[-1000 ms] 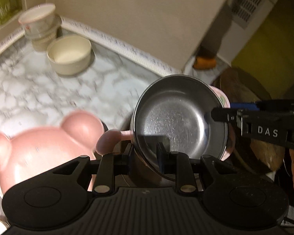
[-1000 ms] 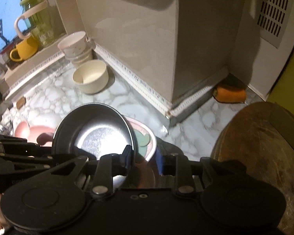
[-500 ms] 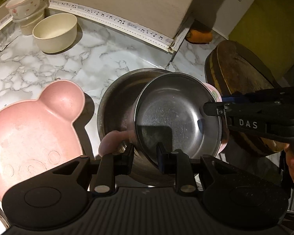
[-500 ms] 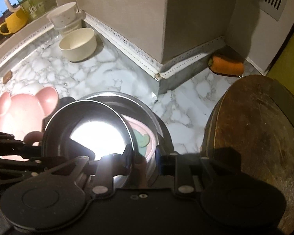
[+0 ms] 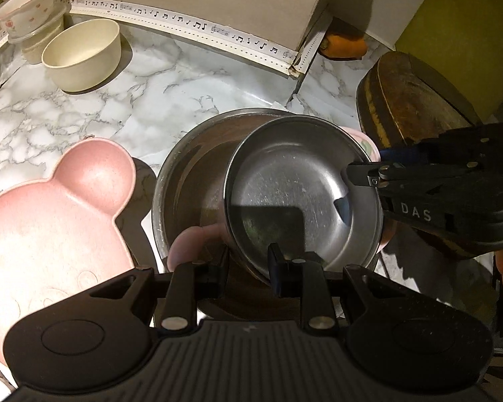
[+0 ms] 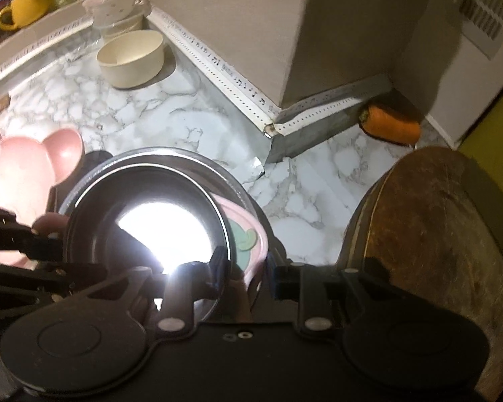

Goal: Organize plates and bowls
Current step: 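Lift the pink pot with the left gripper and lower it into the steel bowl, then open the left gripper to release the pink pot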

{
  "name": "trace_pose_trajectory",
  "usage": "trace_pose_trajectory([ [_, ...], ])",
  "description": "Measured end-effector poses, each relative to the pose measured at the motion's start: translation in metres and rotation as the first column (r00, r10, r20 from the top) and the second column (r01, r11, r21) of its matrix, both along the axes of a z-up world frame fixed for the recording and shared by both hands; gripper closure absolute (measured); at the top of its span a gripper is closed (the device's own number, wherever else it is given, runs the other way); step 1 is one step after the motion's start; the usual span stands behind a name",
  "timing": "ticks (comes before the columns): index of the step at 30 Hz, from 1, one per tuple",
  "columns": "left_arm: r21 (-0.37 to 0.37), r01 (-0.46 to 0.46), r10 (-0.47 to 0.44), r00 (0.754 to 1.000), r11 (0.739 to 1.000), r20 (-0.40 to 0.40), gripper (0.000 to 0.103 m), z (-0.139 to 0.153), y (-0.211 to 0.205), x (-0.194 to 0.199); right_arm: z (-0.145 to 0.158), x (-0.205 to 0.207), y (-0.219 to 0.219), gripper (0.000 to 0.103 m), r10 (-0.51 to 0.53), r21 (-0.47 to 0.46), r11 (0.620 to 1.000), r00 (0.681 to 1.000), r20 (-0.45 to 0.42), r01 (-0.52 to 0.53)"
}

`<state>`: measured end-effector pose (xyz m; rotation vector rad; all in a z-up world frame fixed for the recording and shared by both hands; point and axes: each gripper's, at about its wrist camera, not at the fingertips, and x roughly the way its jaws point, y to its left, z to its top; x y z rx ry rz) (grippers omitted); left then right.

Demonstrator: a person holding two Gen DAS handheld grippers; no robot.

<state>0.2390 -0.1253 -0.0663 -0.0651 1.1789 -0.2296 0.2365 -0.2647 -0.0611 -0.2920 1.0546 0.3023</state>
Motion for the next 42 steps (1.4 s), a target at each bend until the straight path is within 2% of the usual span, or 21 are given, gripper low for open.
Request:
trace_pose_trajectory([
  [9, -0.027, 0.003, -0.004, 1.000, 1.000, -0.026, 0.080, 0.000, 0.006, 0.006, -0.005, 0.000, 0.003, 0.073, 0.054, -0.028, 0.998, 0.999, -0.007, -0.054],
  [17, -0.048, -0.001, -0.001, 0.999, 0.999, -0.041, 0.075, 0.005, 0.011, 0.009, -0.003, 0.001, -0.003, 0.063, 0.086, 0.012, 0.996, 0.996, -0.008, -0.086],
  [20, -0.051, 0.003, -0.005, 0.999, 0.999, -0.050, 0.068, 0.007, 0.012, 0.008, -0.002, 0.002, -0.005, 0.060, 0.100, 0.032, 0.995, 0.995, -0.007, -0.100],
  [21, -0.052, 0.005, -0.008, 0.999, 0.999, -0.051, 0.060, 0.007, 0.012, 0.007, -0.001, 0.002, -0.006, 0.060, 0.104, 0.040, 0.994, 0.995, -0.009, -0.104],
  [22, -0.060, 0.008, -0.011, 0.999, 0.998, -0.051, 0.055, 0.009, 0.013, 0.006, 0.000, 0.003, -0.008, 0.058, 0.108, 0.052, 0.993, 0.994, -0.009, -0.108],
  [23, -0.081, 0.013, -0.016, 0.999, 0.997, -0.047, 0.047, 0.011, 0.014, 0.004, 0.001, 0.003, -0.009, 0.057, 0.112, 0.061, 0.992, 0.994, -0.009, -0.111],
  [24, -0.096, 0.014, -0.018, 0.999, 0.995, -0.041, 0.043, 0.013, 0.015, 0.002, 0.003, 0.003, -0.011, 0.057, 0.116, 0.073, 0.991, 0.993, -0.009, -0.115],
  [30, -0.106, -0.005, 0.006, 1.000, 0.994, 0.008, 0.040, 0.031, 0.017, -0.005, 0.013, 0.003, -0.015, 0.049, 0.170, 0.139, 0.976, 0.985, -0.010, -0.167],
  [35, -0.109, -0.036, 0.043, 0.997, 0.993, 0.065, 0.036, 0.048, 0.027, -0.006, 0.023, 0.004, -0.010, 0.038, 0.208, 0.183, 0.961, 0.978, 0.004, -0.206],
  [42, -0.094, -0.025, 0.038, 0.990, 0.995, 0.138, 0.032, 0.063, 0.055, 0.013, 0.036, 0.018, 0.009, 0.036, 0.180, 0.200, 0.963, 0.983, 0.030, -0.182],
])
